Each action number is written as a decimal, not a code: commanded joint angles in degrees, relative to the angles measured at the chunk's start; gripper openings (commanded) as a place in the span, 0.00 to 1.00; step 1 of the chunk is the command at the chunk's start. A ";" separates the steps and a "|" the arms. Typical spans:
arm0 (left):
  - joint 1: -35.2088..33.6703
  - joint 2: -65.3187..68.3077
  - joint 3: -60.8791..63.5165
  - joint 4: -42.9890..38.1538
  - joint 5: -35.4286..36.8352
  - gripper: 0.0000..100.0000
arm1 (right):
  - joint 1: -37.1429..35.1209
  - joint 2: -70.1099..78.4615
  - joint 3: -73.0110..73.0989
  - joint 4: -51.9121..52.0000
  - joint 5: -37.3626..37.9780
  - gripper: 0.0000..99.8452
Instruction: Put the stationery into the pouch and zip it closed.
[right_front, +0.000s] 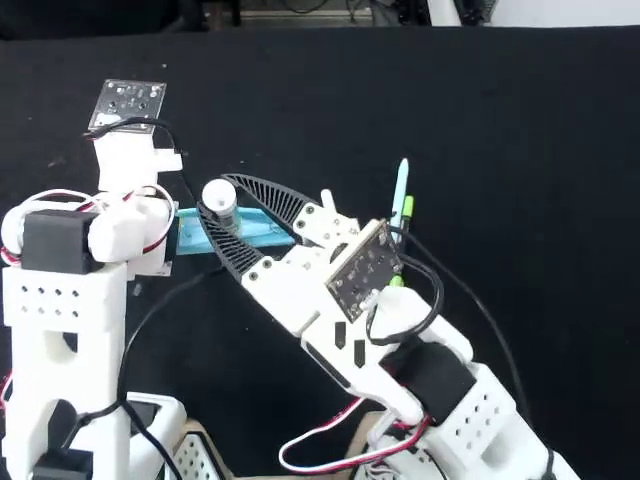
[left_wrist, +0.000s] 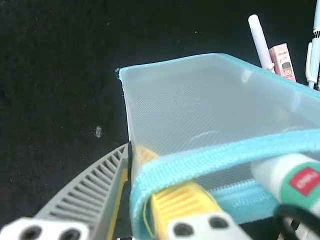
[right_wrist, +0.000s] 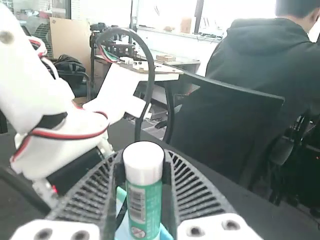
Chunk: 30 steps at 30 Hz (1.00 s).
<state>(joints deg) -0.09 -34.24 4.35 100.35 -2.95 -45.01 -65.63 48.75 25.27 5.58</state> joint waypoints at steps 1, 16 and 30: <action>0.84 0.88 -0.40 0.44 -0.35 0.03 | 1.05 -0.66 2.95 -1.49 -0.09 0.01; 0.57 0.88 -0.31 0.44 -0.35 0.03 | -2.20 -0.66 0.84 20.40 -0.09 0.19; 0.31 0.88 -0.40 0.44 -0.35 0.03 | 12.31 -0.66 -26.15 39.91 -0.09 0.10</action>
<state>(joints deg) 0.00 -33.89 4.35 100.70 -3.21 -43.34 -66.15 28.35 60.70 5.76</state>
